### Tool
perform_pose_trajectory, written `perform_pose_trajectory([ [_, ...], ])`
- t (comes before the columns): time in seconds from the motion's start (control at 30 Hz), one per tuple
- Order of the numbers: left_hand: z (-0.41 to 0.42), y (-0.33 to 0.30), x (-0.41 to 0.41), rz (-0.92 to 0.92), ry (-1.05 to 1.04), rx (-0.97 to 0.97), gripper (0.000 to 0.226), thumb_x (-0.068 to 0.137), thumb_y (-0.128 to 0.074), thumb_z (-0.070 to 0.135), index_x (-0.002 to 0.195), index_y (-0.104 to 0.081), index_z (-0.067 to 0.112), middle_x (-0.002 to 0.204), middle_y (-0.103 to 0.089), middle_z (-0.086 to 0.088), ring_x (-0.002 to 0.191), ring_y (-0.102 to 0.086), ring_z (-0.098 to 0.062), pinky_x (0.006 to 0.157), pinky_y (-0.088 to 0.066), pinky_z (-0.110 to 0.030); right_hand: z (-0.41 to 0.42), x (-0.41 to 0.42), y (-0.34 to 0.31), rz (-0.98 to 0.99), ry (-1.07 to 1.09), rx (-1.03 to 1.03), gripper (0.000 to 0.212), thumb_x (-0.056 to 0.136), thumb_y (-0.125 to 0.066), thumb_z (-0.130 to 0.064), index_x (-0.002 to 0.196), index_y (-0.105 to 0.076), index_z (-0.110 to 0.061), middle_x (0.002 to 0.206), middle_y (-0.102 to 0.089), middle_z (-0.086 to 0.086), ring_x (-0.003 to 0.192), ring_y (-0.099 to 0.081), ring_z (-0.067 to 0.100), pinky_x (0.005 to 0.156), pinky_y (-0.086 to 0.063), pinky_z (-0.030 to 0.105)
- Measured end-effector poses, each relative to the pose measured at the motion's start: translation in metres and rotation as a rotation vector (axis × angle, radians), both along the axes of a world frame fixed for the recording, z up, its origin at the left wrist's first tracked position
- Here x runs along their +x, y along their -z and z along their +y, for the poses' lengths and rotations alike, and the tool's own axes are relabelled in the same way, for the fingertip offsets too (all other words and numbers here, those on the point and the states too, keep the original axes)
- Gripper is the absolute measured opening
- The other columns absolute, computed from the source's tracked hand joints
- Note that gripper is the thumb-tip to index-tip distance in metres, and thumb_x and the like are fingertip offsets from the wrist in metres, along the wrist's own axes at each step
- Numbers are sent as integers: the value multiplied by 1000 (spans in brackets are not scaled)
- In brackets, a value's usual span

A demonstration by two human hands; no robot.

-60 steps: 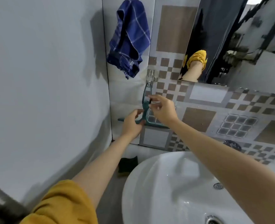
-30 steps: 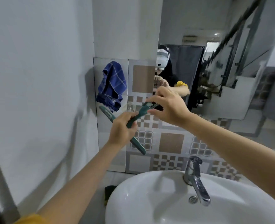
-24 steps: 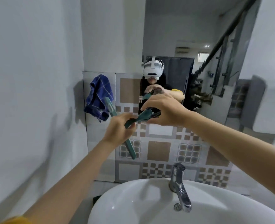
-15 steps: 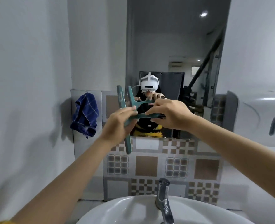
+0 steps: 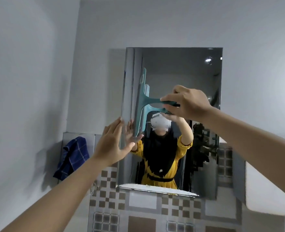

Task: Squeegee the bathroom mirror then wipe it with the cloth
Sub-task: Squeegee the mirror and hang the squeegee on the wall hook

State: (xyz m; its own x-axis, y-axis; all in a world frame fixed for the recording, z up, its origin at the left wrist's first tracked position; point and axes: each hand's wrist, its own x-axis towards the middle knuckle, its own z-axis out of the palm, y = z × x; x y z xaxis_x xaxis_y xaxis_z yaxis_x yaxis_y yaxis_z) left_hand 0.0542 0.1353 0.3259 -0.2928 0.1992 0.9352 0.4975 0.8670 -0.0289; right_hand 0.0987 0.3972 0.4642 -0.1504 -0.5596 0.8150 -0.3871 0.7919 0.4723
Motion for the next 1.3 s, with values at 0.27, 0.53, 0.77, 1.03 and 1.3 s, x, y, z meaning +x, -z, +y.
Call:
perform_pose_trajectory([
  [0.27,-24,-18,-51,-166,-62,-53,100,71,-66,57,146,-16,14,157,-10,-1,141,-19,-23,111,-19,-44,-25,-23,-56,-5,71,-122,30,89,-58,-44,113,-69,-31,92,-59,2,62,-48,17,50,-28,20],
  [0.53,-30,-25,-88,-194,-194,-159,109,72,-73,41,147,2,17,157,6,1,144,-1,-20,111,-3,-42,-72,-46,-118,38,160,-82,26,90,-54,-40,111,-66,-33,96,-58,3,76,-60,26,59,-36,26],
  [0.77,-34,-21,-112,-204,-213,-186,102,73,-72,37,146,-4,16,156,2,0,144,-1,-22,116,-8,-51,-100,-64,-142,45,245,35,28,91,-53,-38,115,-65,-29,101,-58,7,83,-60,29,63,-38,30],
  [1.03,-36,-22,-112,-131,-164,-177,91,70,-74,26,144,-24,9,154,-21,-10,141,-19,-27,111,-11,-48,-76,-74,-146,22,210,23,27,91,-54,-37,112,-66,-27,90,-54,0,74,-52,22,65,-35,29],
  [1.3,-32,-21,-109,-150,-187,-160,91,72,-73,23,145,-20,8,155,-16,-11,142,-14,-28,113,-8,-49,-30,-68,-147,9,247,12,30,92,-53,-39,117,-65,-29,88,-57,0,74,-51,20,65,-37,28],
])
